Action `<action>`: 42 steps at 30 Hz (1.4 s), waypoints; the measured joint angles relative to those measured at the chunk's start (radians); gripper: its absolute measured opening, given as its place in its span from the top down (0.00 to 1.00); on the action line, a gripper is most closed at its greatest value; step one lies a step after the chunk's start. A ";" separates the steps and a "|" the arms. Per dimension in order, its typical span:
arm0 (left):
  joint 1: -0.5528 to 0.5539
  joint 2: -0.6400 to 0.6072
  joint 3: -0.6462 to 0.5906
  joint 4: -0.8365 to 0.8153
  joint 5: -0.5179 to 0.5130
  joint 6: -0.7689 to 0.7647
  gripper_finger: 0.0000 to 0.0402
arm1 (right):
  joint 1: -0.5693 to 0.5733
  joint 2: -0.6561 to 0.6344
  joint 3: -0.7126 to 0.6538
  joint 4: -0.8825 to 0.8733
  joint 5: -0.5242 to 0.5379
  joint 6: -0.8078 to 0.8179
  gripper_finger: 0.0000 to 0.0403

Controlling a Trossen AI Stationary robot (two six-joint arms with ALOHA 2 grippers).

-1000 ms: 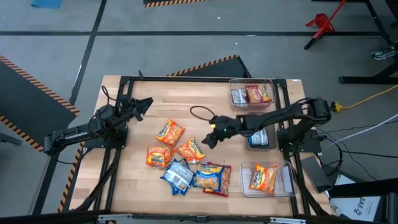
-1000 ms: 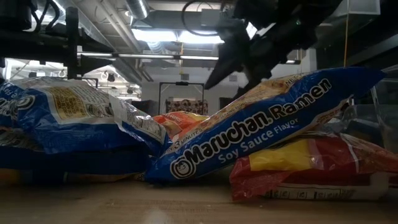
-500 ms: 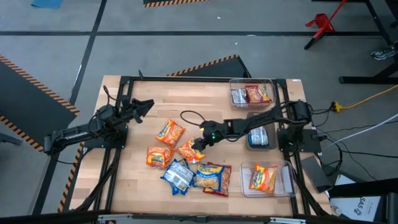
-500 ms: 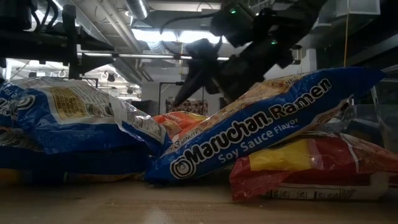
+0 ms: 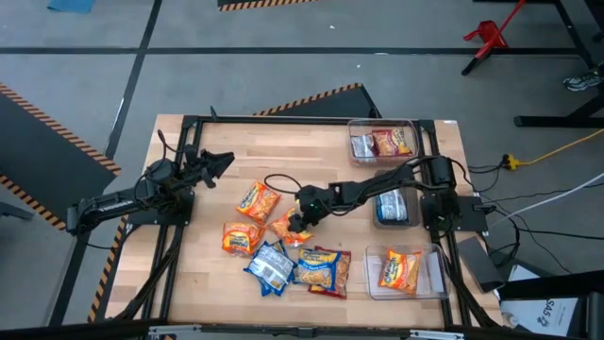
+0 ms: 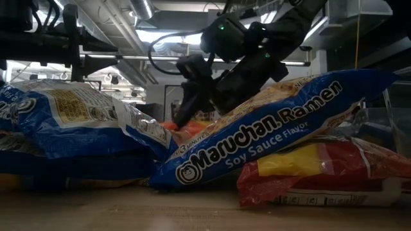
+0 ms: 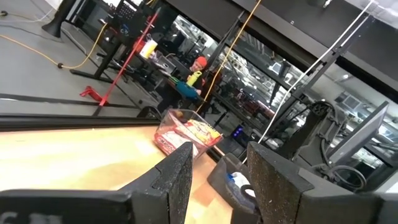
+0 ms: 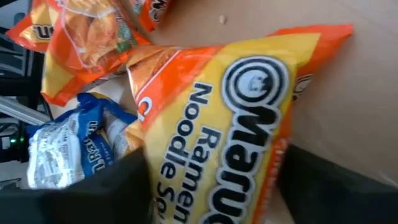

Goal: Sort Maruchan noodles
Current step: Put the orange noodle pack into the bottom transparent bin

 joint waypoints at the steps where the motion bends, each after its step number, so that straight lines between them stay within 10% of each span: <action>1: 0.000 0.000 0.000 0.000 0.002 0.000 0.63 | 0.000 0.000 0.000 -0.001 -0.003 0.000 0.39; 10: 0.000 0.000 0.000 0.000 0.002 0.000 0.63 | 0.002 -0.013 -0.002 0.013 -0.011 0.009 0.95; 30: 0.000 0.000 0.000 0.001 0.006 -0.004 0.63 | 0.083 -0.503 -0.004 -0.530 0.328 0.197 0.96; 42: 0.000 0.000 0.000 -0.002 0.005 0.000 0.63 | 0.529 -0.773 -0.004 -1.139 0.598 0.883 0.96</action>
